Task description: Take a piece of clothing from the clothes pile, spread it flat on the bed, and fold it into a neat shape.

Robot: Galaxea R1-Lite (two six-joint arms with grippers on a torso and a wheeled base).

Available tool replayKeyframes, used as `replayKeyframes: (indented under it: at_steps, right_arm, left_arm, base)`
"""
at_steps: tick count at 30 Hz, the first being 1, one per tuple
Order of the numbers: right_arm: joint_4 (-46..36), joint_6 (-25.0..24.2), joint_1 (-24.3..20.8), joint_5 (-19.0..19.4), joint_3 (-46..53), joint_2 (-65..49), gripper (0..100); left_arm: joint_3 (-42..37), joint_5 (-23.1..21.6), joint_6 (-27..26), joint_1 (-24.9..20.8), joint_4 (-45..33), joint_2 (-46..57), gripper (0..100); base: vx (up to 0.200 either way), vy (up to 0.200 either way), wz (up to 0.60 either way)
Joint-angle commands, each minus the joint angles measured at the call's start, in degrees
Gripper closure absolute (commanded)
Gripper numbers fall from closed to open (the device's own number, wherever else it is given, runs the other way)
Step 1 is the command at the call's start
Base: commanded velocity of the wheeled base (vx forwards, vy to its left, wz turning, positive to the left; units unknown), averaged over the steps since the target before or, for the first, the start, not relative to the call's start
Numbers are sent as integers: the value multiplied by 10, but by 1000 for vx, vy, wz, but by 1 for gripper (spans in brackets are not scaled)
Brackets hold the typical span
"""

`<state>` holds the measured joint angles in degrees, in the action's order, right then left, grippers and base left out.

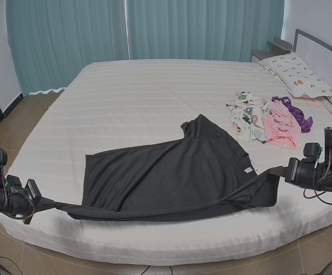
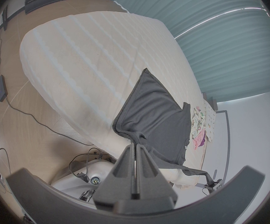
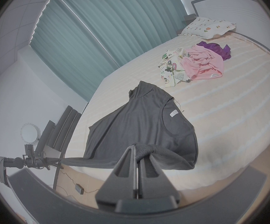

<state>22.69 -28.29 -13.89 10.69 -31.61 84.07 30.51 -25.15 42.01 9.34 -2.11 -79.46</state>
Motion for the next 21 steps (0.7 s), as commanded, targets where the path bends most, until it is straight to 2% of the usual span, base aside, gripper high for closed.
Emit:
replayKeyframes:
  at_steps: [1,6,11,21]
  right_arm:
    - [11,0,8,0,-27,45,100]
    - [13,-2,27,-1,-65,73,100]
    - [12,-18,44,-1,-93,82,100]
    - [12,-22,47,4,-96,91,100]
  left_arm:
    - [16,-1,1,3,1,-35,100]
    - [42,-12,4,3,1,-59,100]
    - [82,-25,39,2,0,-76,100]
    - [109,-26,47,2,0,-114,100]
  base:
    - [0,0,0]
    - [0,0,0]
    - [0,0,0]
    - [0,0,0]
